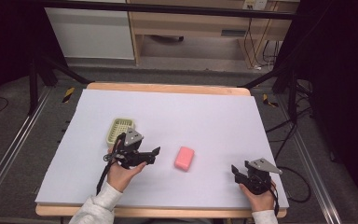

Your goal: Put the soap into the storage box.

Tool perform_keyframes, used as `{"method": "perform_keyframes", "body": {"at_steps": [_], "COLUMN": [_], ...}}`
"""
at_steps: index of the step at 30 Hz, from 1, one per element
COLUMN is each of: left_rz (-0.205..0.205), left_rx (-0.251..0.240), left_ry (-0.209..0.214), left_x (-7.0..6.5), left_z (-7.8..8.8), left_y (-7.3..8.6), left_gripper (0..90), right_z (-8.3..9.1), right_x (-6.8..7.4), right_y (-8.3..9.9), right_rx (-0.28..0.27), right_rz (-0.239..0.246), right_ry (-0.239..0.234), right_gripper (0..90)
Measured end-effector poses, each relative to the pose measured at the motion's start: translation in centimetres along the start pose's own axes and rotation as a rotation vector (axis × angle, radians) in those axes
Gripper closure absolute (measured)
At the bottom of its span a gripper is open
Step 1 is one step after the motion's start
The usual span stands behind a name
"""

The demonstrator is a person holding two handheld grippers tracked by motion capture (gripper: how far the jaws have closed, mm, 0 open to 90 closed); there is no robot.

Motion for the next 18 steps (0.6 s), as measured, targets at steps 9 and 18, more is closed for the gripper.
{"method": "perform_keyframes", "body": {"at_steps": [9, 18], "left_rz": [-0.021, -0.026], "left_rx": [0.019, 0.028], "left_ry": [0.018, 0.033], "left_x": [-1.3, -2.3], "left_z": [-1.3, -2.3], "left_y": [-0.5, -0.8], "left_gripper": [21.5, 21.5], "right_z": [0.0, 0.0], "right_x": [0.0, 0.0], "right_y": [0.0, 0.0], "right_rx": [-0.002, -0.001], "right_rz": [-0.001, 0.0], "right_ry": [-0.003, -0.006], "right_gripper": [41.9, 41.8]}}
Point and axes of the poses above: each handheld gripper's, and its own axes: z roughly backward along the jaws, y roughly out of its underside, x roughly to its left, the point moved 4 cm from there along -z, roughly forward along the jaws, and after that the axes turned 1 degree about -x, right-handed, at the moved point
